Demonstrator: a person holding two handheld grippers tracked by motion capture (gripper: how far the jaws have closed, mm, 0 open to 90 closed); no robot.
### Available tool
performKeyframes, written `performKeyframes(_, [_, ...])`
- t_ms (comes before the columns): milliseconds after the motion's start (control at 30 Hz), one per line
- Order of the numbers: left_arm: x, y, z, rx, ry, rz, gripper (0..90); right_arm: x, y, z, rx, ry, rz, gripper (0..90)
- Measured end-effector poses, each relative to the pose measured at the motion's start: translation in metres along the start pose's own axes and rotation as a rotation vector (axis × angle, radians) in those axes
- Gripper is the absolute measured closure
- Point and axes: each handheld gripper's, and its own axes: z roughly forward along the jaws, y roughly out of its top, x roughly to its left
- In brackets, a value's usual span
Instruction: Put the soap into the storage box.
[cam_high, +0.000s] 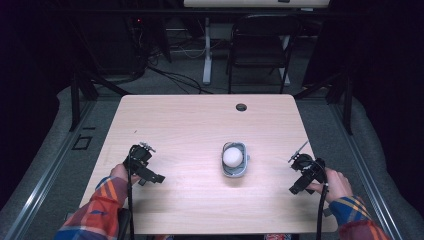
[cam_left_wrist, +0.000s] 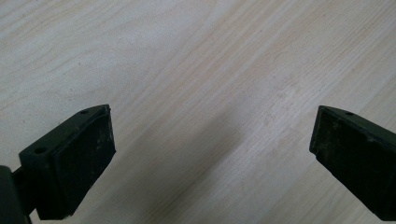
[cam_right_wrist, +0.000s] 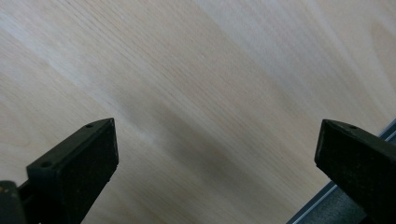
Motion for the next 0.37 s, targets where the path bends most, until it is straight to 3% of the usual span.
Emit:
performKeyframes(67, [0.0,0.0,0.0,-0.002,-0.002,0.002,0.0,-0.001,-0.005,0.006,-0.007,0.013,0.012,0.0])
performKeyframes(133, [-0.001,0.0,0.0,-0.002,-0.004,0.005,0.0,-0.002,-0.009,0.011,0.013,0.006,-0.001,0.0])
performKeyframes(167, [-0.001,0.0,0.0,-0.002,-0.007,0.006,0.0,-0.005,-0.01,0.014,0.061,-0.006,-0.016,0.0])
performKeyframes(233, [-0.001,0.0,0.0,-0.001,-0.008,0.007,0.0,-0.007,-0.01,0.016,0.063,0.003,-0.005,0.0])
performKeyframes(300, [-0.001,0.0,0.0,-0.004,-0.006,0.006,0.0,-0.006,-0.014,0.028,-0.004,0.009,0.059,0.0])
performKeyframes(333, [-0.001,0.0,0.0,-0.004,-0.006,0.006,0.0,-0.006,-0.014,0.028,-0.004,0.009,0.059,0.0])
performKeyframes(367, [-0.001,0.0,0.0,-0.004,-0.004,0.006,0.0,-0.008,-0.011,0.025,0.042,0.003,0.036,0.0])
